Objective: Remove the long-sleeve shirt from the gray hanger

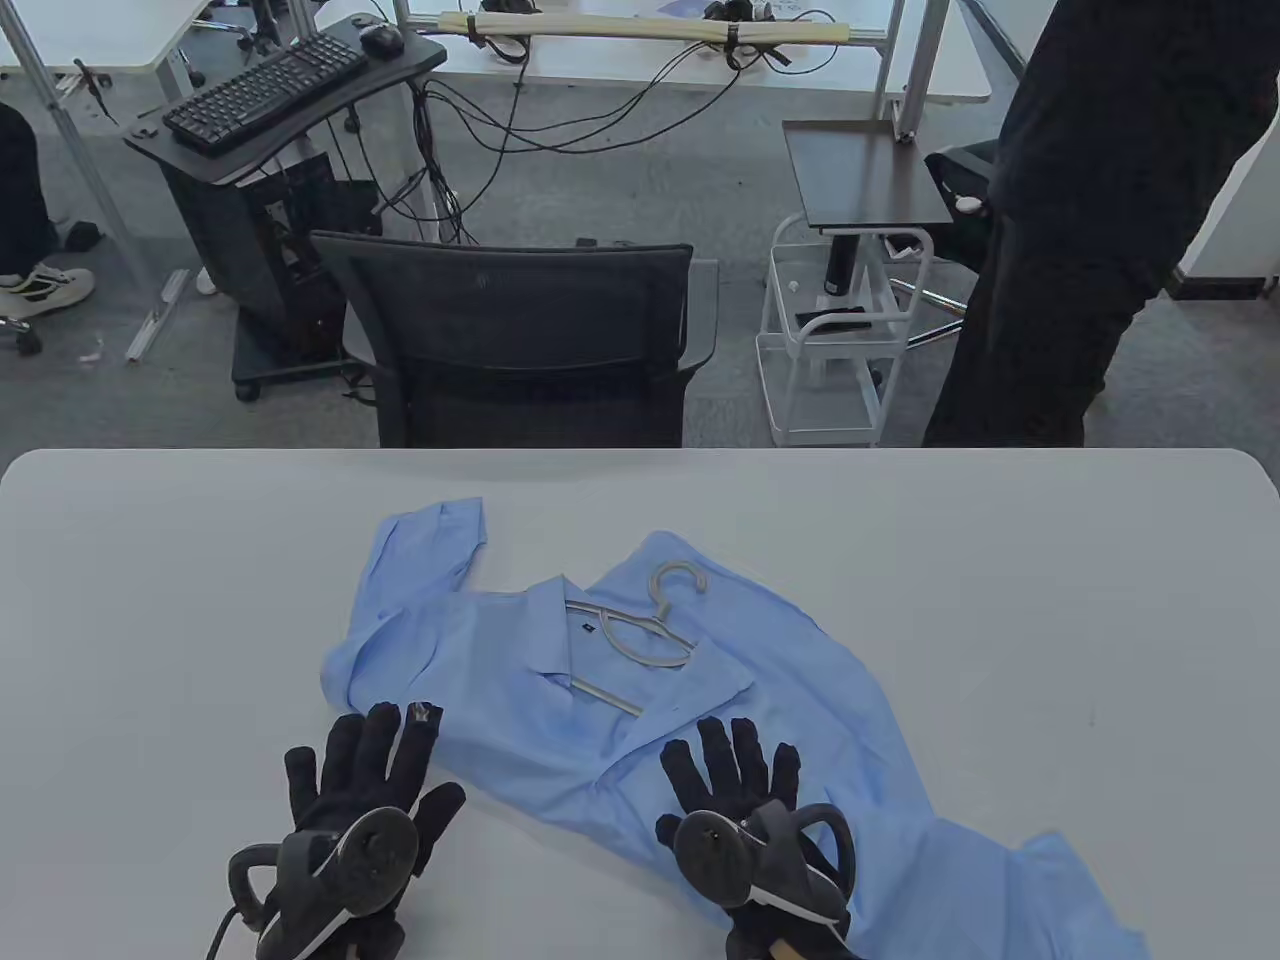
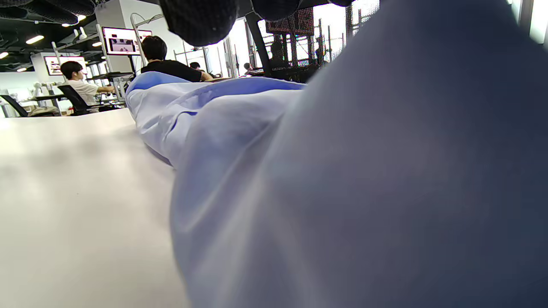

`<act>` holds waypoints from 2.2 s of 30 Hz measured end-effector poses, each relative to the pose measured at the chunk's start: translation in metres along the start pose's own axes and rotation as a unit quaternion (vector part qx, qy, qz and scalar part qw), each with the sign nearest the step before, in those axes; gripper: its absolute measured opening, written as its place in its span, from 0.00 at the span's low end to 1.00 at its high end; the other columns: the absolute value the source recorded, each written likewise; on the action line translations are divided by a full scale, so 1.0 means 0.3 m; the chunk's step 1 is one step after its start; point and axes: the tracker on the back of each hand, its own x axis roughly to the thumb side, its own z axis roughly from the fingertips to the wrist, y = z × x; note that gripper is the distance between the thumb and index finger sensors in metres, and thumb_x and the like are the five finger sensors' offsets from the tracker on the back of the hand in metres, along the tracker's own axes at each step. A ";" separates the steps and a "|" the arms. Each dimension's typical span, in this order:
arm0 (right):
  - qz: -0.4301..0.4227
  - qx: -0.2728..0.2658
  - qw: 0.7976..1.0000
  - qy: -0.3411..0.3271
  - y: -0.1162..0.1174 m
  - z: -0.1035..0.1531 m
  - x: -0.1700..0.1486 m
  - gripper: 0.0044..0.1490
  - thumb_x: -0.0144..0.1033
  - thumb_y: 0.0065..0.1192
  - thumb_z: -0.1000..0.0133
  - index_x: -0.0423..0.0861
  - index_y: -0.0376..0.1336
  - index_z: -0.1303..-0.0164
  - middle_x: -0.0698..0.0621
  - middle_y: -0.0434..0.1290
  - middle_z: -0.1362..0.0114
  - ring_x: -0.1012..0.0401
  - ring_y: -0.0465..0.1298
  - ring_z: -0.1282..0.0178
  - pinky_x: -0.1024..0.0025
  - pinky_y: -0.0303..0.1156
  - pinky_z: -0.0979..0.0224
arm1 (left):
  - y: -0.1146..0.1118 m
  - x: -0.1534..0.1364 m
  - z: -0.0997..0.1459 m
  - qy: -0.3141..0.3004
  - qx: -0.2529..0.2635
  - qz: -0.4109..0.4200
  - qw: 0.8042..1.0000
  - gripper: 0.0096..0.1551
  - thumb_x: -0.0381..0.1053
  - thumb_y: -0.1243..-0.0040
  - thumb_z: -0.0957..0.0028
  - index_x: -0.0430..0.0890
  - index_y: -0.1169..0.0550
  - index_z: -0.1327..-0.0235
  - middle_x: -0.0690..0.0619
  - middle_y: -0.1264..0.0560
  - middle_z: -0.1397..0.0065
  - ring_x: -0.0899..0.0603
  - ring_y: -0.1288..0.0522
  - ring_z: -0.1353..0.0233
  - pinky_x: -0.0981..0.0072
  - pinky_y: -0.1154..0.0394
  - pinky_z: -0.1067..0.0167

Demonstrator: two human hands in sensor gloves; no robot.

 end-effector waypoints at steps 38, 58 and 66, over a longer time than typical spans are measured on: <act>-0.070 0.082 0.966 0.233 -0.034 -0.606 0.023 0.47 0.53 0.54 0.30 0.40 0.45 0.08 0.23 0.50 0.12 0.28 0.53 0.16 0.26 0.49 0.23 | -0.018 -0.005 -0.009 0.000 -0.030 0.065 0.997 0.41 0.73 0.55 0.46 0.65 0.44 0.18 0.51 0.41 0.10 0.37 0.40 0.14 0.37 0.50 0.23; -0.029 0.156 0.944 0.291 0.169 -0.691 -0.045 0.48 0.52 0.48 0.28 0.46 0.34 0.07 0.30 0.46 0.11 0.34 0.49 0.12 0.24 0.40 0.21 | -0.063 -0.007 -0.028 0.013 -0.060 0.033 0.998 0.40 0.73 0.55 0.46 0.66 0.43 0.18 0.52 0.40 0.10 0.38 0.39 0.14 0.37 0.50 0.23; 0.050 0.118 0.951 0.281 0.147 -0.687 -0.011 0.46 0.49 0.56 0.31 0.45 0.41 0.09 0.30 0.56 0.18 0.38 0.64 0.19 0.28 0.54 0.22 | -0.038 0.002 -0.024 0.008 -0.045 0.050 0.998 0.40 0.73 0.55 0.46 0.66 0.43 0.18 0.52 0.41 0.10 0.37 0.39 0.14 0.37 0.50 0.23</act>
